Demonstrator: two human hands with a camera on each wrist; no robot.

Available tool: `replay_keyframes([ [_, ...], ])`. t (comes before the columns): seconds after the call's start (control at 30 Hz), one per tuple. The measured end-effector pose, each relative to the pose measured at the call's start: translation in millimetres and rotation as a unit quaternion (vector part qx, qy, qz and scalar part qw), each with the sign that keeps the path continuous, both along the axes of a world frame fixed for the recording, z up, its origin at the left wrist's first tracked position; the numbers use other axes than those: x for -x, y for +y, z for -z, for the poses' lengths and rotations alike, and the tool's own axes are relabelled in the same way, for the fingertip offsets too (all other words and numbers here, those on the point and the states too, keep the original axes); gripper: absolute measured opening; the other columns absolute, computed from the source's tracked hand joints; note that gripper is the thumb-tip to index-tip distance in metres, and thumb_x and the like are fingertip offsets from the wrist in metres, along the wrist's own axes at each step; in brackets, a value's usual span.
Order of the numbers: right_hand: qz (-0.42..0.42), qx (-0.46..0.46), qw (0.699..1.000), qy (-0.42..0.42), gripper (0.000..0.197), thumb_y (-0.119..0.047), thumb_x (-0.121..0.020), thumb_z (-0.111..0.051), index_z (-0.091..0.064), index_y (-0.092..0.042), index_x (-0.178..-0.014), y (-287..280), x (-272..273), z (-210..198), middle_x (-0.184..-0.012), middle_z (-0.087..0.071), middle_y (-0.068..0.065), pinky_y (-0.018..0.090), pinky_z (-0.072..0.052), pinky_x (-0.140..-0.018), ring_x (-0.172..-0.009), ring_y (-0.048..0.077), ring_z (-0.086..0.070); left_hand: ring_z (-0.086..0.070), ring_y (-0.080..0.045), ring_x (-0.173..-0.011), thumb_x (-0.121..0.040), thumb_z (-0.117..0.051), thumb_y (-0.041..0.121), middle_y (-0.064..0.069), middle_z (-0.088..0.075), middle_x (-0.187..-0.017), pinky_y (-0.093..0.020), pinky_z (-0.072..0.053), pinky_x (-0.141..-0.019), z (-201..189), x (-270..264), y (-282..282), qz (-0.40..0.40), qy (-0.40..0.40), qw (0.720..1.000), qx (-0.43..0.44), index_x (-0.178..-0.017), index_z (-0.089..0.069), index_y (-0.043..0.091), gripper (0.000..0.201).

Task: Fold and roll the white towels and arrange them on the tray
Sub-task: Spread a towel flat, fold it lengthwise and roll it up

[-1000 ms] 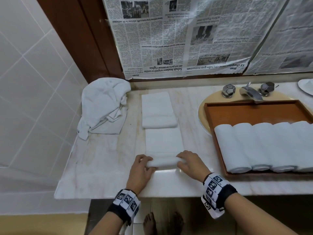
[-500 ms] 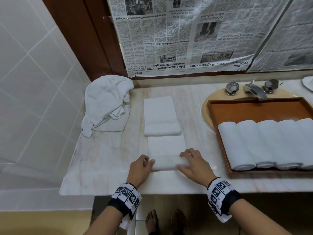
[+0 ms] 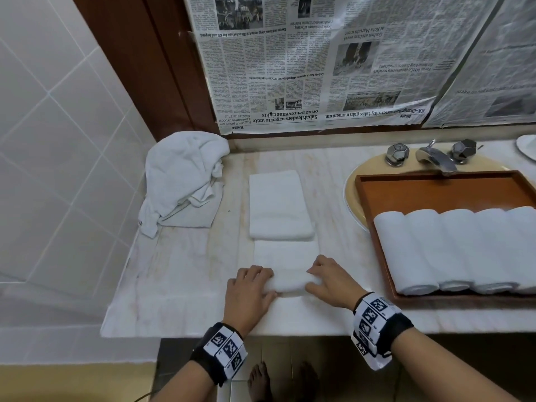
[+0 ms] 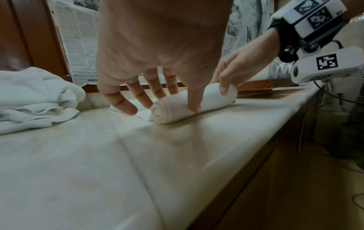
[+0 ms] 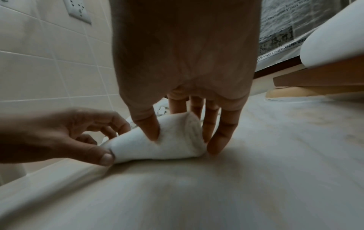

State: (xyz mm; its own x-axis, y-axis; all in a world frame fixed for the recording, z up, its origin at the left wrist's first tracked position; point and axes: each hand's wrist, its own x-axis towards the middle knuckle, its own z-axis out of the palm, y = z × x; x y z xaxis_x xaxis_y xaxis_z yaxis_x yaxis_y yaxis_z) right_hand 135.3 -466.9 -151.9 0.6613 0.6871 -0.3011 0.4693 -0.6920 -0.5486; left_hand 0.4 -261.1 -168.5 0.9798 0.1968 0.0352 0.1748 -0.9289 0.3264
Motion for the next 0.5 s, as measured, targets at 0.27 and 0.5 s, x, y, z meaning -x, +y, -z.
replay_keyframes([
  [0.27,0.091,-0.064,0.99,0.088,0.023,-0.035,-0.096,-0.058,-0.064,-0.022,-0.114,-1.3,-12.4,-4.9,-0.104,-0.064,-0.005,0.011,-0.037,-0.07,-0.085,0.005,-0.055,-0.062,-0.01,-0.094,-0.091,-0.059,0.053,0.009,-0.069,-0.102,-0.02,-0.047,-0.079,-15.5,-28.7,32.2,-0.067,0.088,0.954,0.279,-0.104,-0.067,0.026,0.031],
  [0.5,0.112,-0.043,0.987,-0.103,0.032,-0.038,-0.099,-0.05,-0.06,-0.018,-0.123,8.8,0.5,7.5,-0.119,-0.05,0.001,0.032,-0.048,-0.082,-0.109,0.02,-0.051,-0.058,-0.012,-0.092,-0.094,-0.061,0.047,0.006,-0.064,-0.104,-0.026,-0.043,-0.08,-1.4,-34.5,15.8,-0.166,0.022,0.948,0.27,-0.107,-0.069,0.024,0.028],
])
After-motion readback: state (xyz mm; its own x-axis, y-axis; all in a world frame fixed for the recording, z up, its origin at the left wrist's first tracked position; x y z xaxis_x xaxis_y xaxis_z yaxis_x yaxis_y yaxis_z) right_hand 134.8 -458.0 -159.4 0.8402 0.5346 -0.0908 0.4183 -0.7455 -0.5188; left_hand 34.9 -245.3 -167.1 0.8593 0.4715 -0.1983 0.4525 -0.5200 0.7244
